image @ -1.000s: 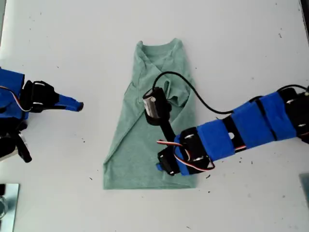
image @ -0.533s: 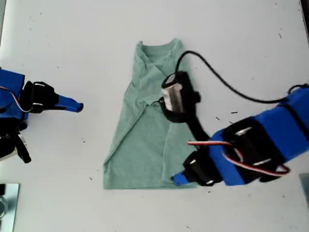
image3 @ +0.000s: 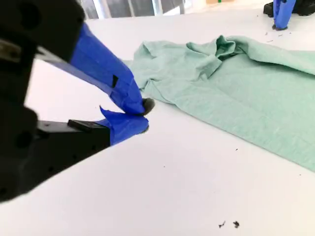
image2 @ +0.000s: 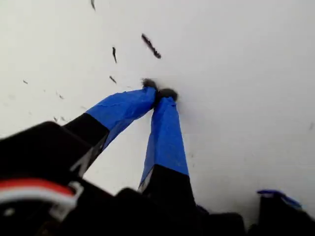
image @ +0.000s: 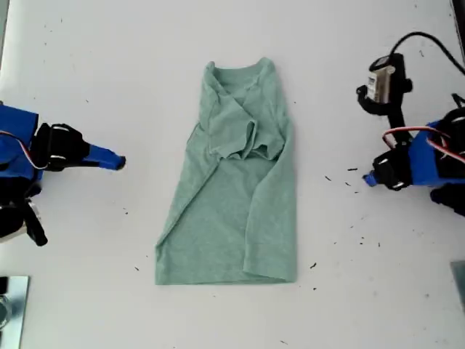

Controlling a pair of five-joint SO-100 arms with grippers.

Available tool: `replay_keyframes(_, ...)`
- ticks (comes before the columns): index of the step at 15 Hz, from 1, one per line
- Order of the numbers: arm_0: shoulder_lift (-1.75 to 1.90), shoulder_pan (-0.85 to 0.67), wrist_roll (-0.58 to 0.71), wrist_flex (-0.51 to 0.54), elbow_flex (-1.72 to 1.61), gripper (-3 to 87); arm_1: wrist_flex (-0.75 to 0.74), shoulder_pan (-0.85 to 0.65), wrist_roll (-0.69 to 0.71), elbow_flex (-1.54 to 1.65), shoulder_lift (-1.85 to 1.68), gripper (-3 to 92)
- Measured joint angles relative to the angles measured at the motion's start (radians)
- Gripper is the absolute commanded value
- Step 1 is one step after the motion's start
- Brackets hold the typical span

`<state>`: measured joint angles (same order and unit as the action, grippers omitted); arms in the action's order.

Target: Fold t shirt

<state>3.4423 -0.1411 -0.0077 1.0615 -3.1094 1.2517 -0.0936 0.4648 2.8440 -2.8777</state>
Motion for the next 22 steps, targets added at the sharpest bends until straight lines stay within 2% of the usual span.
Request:
replay_keyframes(2,-0.064,0.054,-0.064,0.0,0.014,-0.3,-0.051,-0.046,0.005,0.11,-0.115,2.2)
replay_keyframes(4,-0.341,0.14,-0.153,0.02,0.227,-0.3,-0.063,-0.057,0.008,0.126,-0.132,2.2)
replay_keyframes(5,-0.522,0.19,-0.192,0.078,0.39,-0.3,-0.066,-0.06,0.008,0.127,-0.132,2.2)
replay_keyframes(7,-0.945,0.256,-0.242,0.325,0.834,-0.3,-0.066,-0.06,0.008,0.133,-0.143,2.2)
replay_keyframes(8,-1.157,0.293,-0.245,0.44,1.083,11.2,-0.072,-0.06,0.008,0.141,-0.16,2.2)
replay_keyframes(9,-1.327,0.336,-0.245,0.497,1.308,22.7,-0.067,-0.06,0.008,0.149,-0.178,2.2)
replay_keyframes(10,-1.445,0.362,-0.245,0.512,1.468,25.0,-0.064,-0.06,0.008,0.158,-0.204,2.2)
replay_keyframes(15,-1.704,0.417,-0.275,0.488,1.568,28.0,0.04,-0.061,0.006,0.193,-0.405,2.2)
replay_keyframes(18,-1.856,0.449,-0.307,0.397,1.543,27.3,0.043,-0.061,0.006,0.195,-0.423,2.2)
replay_keyframes(19,-1.875,0.454,-0.31,0.334,1.511,27.2,0.043,-0.061,0.006,0.195,-0.423,2.2)
replay_keyframes(20,-1.891,0.454,-0.319,0.267,1.459,25.8,0.043,-0.061,0.006,0.195,-0.423,2.2)
replay_keyframes(21,-1.896,0.454,-0.336,0.196,1.384,19.9,0.043,-0.061,0.006,0.195,-0.426,2.2)
replay_keyframes(22,-1.899,0.462,-0.353,0.123,1.319,7.6,0.043,-0.061,0.006,0.195,-0.426,2.2)
